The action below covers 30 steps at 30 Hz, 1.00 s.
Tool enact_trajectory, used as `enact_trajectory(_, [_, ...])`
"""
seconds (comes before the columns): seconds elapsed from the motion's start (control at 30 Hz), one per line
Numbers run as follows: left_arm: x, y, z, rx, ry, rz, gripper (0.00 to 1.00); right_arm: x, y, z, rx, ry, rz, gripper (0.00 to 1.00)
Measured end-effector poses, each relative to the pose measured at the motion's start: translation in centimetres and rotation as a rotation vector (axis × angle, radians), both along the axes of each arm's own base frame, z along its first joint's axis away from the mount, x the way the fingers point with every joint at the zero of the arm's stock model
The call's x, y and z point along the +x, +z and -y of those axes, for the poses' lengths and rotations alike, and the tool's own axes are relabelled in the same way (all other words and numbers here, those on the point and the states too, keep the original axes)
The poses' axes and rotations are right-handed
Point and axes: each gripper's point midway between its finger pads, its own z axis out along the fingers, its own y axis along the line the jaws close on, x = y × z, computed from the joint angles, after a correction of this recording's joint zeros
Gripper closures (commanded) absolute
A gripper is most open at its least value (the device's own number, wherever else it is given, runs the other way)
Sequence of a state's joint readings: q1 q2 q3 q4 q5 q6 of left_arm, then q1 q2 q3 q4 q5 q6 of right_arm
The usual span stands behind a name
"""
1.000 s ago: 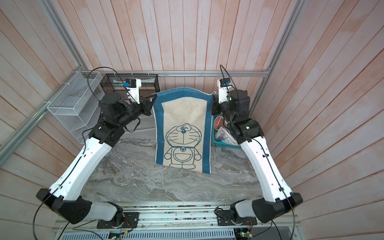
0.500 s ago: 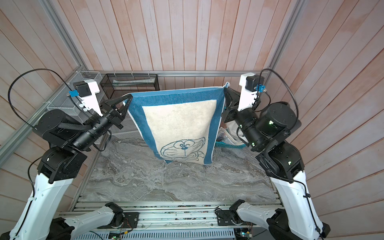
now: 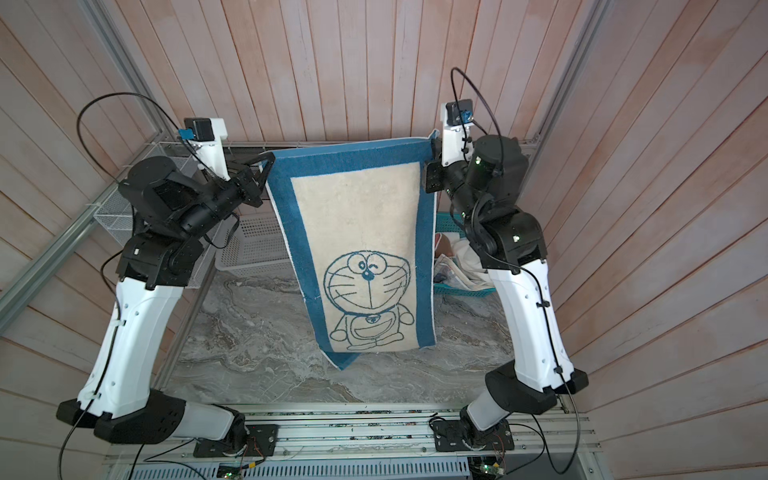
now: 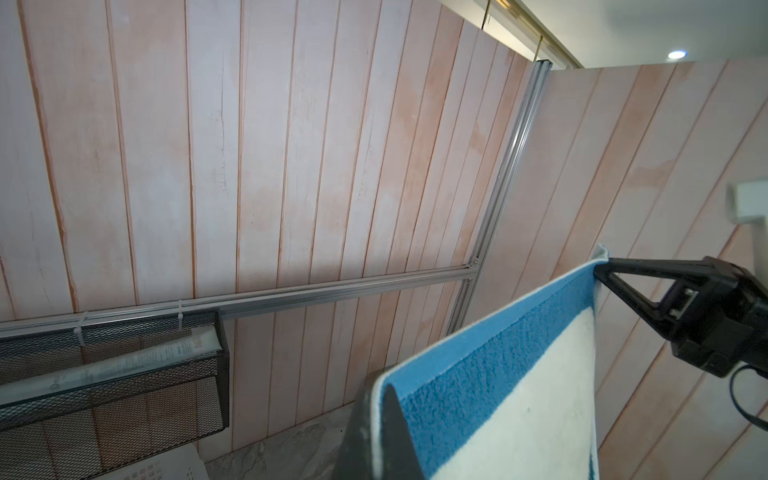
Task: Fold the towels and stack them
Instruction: 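Lift the towel again by its far corners with both grippers and hold it up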
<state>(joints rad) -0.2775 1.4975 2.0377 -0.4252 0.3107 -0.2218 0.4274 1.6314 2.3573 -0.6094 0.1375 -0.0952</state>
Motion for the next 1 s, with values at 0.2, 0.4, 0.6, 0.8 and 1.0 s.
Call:
enact_trajectory(0.2, [8.1, -6.0, -0.1, 0.010, -0.003, -0.149, 1.00, 6.2, -5.7, -1.6, -0.031, 0.027, -0.127, 1.00])
enact_trajectory(0.4, [5.5, -5.8, 0.5, 0.007, -0.044, -0.141, 1.00, 1.2, -4.8, -4.2, -0.072, 0.075, -0.097, 1.00])
enact_trajectory(0.6, [-7.5, 2.7, 1.1, -0.033, -0.130, 0.104, 1.00, -10.8, 3.3, -3.2, 0.007, 0.145, 0.109, 1.00])
enact_trajectory(0.8, [-19.3, 9.6, -1.2, -0.096, -0.209, 0.363, 1.00, -18.7, 9.0, 0.7, 0.129, 0.215, 0.264, 1.00])
enact_trajectory(1.0, [-17.4, 9.9, -1.4, -0.083, -0.157, 0.331, 1.00, -16.7, 8.9, -0.4, 0.084, 0.170, 0.243, 1.00])
